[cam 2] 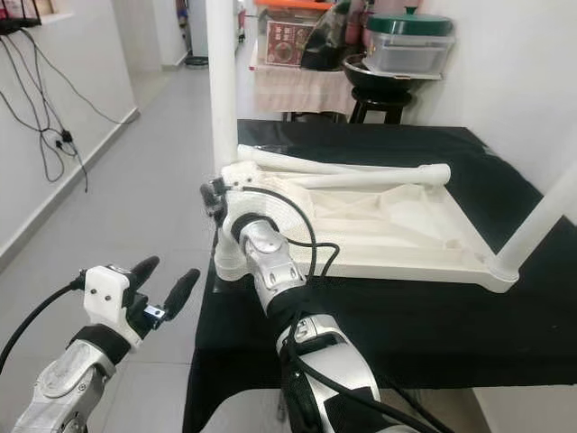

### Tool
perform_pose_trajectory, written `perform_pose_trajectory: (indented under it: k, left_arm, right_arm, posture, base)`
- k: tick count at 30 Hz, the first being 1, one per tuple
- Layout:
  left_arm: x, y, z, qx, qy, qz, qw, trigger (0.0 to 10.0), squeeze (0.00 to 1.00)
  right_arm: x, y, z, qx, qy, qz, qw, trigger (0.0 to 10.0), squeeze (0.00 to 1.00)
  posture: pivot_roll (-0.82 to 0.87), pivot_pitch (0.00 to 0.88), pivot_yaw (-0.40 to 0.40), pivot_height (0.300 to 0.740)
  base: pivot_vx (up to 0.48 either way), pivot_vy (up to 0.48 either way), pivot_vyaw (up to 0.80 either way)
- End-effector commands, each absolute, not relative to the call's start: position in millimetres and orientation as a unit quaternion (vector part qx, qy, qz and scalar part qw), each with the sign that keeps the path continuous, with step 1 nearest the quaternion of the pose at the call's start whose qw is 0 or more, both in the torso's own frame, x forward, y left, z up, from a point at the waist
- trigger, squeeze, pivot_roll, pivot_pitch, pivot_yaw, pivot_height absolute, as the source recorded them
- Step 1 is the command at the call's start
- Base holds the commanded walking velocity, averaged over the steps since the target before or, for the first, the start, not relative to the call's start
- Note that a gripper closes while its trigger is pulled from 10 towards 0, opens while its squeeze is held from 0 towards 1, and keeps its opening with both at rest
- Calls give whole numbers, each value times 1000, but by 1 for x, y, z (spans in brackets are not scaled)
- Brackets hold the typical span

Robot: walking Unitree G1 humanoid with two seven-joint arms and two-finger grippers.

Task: Building children table

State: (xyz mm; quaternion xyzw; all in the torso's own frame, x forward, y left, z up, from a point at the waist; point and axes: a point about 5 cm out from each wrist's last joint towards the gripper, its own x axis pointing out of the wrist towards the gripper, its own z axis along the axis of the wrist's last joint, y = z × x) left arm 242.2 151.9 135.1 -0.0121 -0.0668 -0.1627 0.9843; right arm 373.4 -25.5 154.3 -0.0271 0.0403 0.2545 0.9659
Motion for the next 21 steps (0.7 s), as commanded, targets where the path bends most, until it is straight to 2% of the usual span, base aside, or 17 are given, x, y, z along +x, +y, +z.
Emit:
perform_pose_trajectory:
  k: [1,3,5,7,8,11,12,18,19,21]
  left_arm:
    - [243,152,133,-10,-65,-160,985,10000,0]
    - [244,152,133,-11,-65,-160,985,10000,0]
    - [244,151,133,-11,-65,-160,985,10000,0]
    - [244,151,133,-11,-65,-161,985,10000,0]
    - [244,151,133,-12,-65,-161,985,10000,0]
    - [244,151,133,-13,-65,-162,985,10000,0]
    - [244,151,133,-13,-65,-162,985,10000,0]
    - [244,151,132,-11,-64,-161,985,10000,0]
    - [244,151,132,-11,-64,-160,985,10000,0]
    - [244,151,132,-10,-64,-160,985,10000,0]
  right_arm:
    - [373,-20,161,-29,36,284,958,10000,1000]
    - [377,-15,184,-25,-5,368,930,10000,1000]
    - [378,-13,193,-19,-20,408,912,10000,1000]
    - [376,-10,204,-13,-30,477,878,10000,969]
    - [374,-9,209,-20,-38,514,857,10000,0]
    - [368,-9,213,-58,-45,591,803,10000,0]
    - [367,-9,213,-66,-44,603,794,10000,0]
    - [367,-9,210,-67,-3,638,767,10000,0]
    - [367,-9,210,-51,5,647,761,0,0]
    - [366,-10,210,-38,9,655,754,0,0]
  posture:
    - [47,18,-55,740]
    - [49,17,-55,740]
    - [52,17,-56,740]
    - [51,16,-56,740]
    - [47,15,-54,740]
    - [47,15,-54,740]
    - [47,15,-54,740]
    - [63,13,-59,740]
    - [63,14,-57,740]
    - [63,14,-57,740]
  base:
    - [0,0,0]
    - [0,0,0]
    - [0,0,0]
    - [0,0,0]
    - [0,0,0]
    - [0,0,0]
    - [0,0,0]
    - [0,0,0]
    - [0,0,0]
    - [0,0,0]
